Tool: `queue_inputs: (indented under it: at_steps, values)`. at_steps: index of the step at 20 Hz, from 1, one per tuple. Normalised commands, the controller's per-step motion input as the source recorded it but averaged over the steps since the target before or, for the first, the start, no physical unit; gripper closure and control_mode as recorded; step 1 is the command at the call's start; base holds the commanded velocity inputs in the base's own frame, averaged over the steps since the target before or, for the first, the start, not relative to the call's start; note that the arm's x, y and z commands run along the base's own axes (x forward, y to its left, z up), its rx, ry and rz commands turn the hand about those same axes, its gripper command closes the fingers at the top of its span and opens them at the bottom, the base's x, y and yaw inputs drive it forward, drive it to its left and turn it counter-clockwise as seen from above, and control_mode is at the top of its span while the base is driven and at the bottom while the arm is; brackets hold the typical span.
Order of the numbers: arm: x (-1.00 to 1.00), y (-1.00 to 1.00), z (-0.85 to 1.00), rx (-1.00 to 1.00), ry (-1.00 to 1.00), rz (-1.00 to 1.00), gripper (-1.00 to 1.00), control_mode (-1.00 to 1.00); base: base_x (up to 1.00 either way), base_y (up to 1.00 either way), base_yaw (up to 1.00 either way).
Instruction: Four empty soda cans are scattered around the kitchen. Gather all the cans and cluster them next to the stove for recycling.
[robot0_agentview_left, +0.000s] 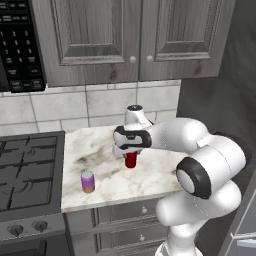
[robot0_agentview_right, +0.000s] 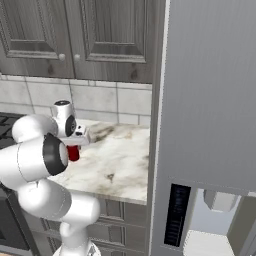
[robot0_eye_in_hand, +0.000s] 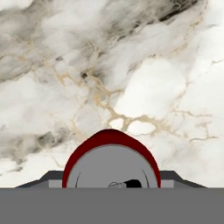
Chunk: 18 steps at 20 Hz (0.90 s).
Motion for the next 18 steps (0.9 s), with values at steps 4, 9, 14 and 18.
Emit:
queue_inputs:
  at_steps: [4, 9, 14, 18]
  values:
    - [0.15, 0.53, 0.03, 0.00, 0.08, 0.05, 1.00, -1.00, 0.00, 0.00, 0.00]
    - [0.05, 0.61, 0.00, 0.00, 0.03, 0.07, 1.00, -1.00, 0.00, 0.00, 0.00]
    - [0.02, 0.57, 0.00, 0.00, 0.00, 0.05, 1.00, -1.00, 0.00, 0.00, 0.00]
    - [0.07, 0.50, 0.00, 0.00, 0.00, 0.04, 1.00, -1.00, 0.00, 0.00, 0.00]
